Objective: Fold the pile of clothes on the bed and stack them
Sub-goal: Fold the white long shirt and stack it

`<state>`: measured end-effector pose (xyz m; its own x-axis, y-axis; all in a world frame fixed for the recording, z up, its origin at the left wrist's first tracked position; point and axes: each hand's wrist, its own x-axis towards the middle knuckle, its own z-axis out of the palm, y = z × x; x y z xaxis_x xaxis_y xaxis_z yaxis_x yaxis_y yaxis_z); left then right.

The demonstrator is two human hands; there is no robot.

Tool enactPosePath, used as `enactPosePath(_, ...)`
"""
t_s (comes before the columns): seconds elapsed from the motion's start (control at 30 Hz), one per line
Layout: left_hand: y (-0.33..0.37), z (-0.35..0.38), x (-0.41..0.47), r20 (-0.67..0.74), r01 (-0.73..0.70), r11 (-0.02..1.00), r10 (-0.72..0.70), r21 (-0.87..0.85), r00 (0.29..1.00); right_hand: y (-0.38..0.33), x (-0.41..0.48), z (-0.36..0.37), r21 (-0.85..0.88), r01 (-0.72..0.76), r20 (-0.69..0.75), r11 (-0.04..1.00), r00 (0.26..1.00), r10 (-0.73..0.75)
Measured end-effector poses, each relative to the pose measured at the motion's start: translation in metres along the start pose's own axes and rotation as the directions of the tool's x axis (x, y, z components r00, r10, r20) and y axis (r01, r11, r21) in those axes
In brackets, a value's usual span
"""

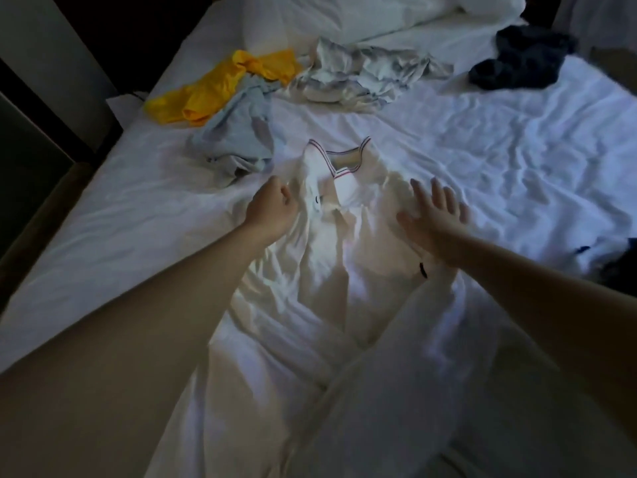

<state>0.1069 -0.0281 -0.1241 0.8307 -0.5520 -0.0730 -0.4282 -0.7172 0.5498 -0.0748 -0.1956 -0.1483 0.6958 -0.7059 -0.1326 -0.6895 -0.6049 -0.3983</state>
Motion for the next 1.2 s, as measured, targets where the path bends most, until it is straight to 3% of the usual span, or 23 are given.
enactPosePath(0.07, -0.010, 0.018, 0.007, -0.047, 0.060, 0.997, -0.063, -0.054, 0.997, 0.008, 0.007, 0.018, -0.075, 0.004, 0.030, 0.997, 1.000, -0.002)
enactPosePath(0.17, -0.022, 0.036, 0.013, -0.148, 0.073, 0.995, -0.082, -0.068, 0.986, 0.008, 0.016, 0.021, -0.077, 0.025, -0.122, 0.997, 0.992, -0.034)
enactPosePath(0.27, -0.014, 0.028, 0.019, -0.036, 0.169, 0.960, -0.181, -0.222, 0.983, 0.003, 0.027, 0.008, 0.026, -0.023, -0.107, 0.999, 0.994, 0.025)
enactPosePath(0.33, -0.005, 0.017, 0.020, 0.080, 0.193, 0.948, -0.178, -0.254, 0.981, -0.005, 0.032, -0.005, 0.262, -0.085, -0.010, 0.961, 0.996, 0.091)
enactPosePath(0.4, 0.004, 0.007, 0.016, 0.169, 0.201, 0.955, -0.166, -0.219, 0.972, -0.009, 0.033, -0.019, 0.481, -0.194, 0.138, 0.855, 0.980, 0.145)
enactPosePath(0.6, 0.018, -0.033, -0.023, 0.194, 0.213, 0.888, -0.143, -0.407, 0.970, -0.013, 0.007, -0.065, 0.690, -0.351, 0.420, 0.633, 0.907, 0.045)
enactPosePath(0.73, 0.031, -0.080, -0.066, 0.132, 0.196, 0.858, -0.150, -0.475, 0.980, -0.017, -0.028, -0.098, 0.677, -0.304, 0.369, 0.671, 0.928, 0.048)
enactPosePath(1.0, 0.054, -0.152, -0.170, 0.107, 0.032, 0.857, 0.027, -0.514, 0.994, -0.027, -0.137, -0.159, 0.729, 0.003, 0.176, 0.684, 0.966, -0.191)
enactPosePath(1.2, 0.032, -0.164, -0.269, 0.146, -0.116, 0.916, 0.184, -0.383, 0.972, 0.002, -0.247, -0.159, 0.559, 0.007, 0.307, 0.829, 0.927, -0.214)
